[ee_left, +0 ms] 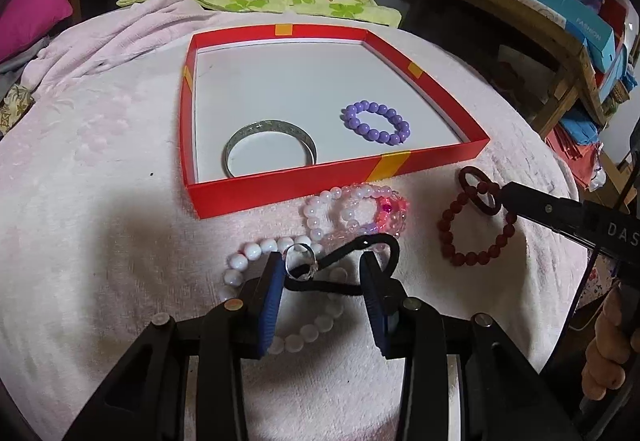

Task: Organize jewelry

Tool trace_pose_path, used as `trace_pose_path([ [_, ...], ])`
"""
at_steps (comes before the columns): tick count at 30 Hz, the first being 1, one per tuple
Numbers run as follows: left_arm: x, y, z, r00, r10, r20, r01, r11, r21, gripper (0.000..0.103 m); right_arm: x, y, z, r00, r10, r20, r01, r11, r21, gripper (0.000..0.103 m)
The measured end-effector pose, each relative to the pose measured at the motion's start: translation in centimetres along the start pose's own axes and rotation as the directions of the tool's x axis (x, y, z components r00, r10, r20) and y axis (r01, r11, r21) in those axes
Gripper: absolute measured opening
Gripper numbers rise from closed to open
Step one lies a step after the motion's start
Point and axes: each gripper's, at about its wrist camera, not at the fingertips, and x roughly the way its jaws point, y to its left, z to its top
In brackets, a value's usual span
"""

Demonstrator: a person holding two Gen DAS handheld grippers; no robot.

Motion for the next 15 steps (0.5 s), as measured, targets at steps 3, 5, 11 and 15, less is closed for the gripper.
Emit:
trace_pose_path([
  [3, 0.0, -0.1, -0.1, 1.0, 0.009, -0.001, -0.009, 1.0, 0.01, 0.024, 0.0, 0.1, 0.0, 1.0, 0.005, -0.001, -0.005, 1.0, 0.0, 0.01],
  [5, -0.2, -0.1, -0.1, 1.0, 0.007, 0.003, -0.007, 1.0, 0.011, 0.02, -0.2, 0.3, 0.0, 1.0, 0.006, 0.005, -0.006, 1.0, -0.004, 0.01],
  [11, -2.0, 0.5, -0.3, 0.999, -0.011, 0.034, 0.011, 1.0, 0.018, 0.008, -0.6, 1.0, 0.1, 0.999, 0.036, 0.034, -0.036, 0.999, -0.01, 0.01],
  [15, -3.8, 1.6, -0.3, 0.997, -0.019, 0.074, 0.019, 1.0, -0.004, 0.008, -1.0, 1.5, 0.2, 0.996, 0.06, 0.068, -0.059, 0.998, -0.018, 0.01],
])
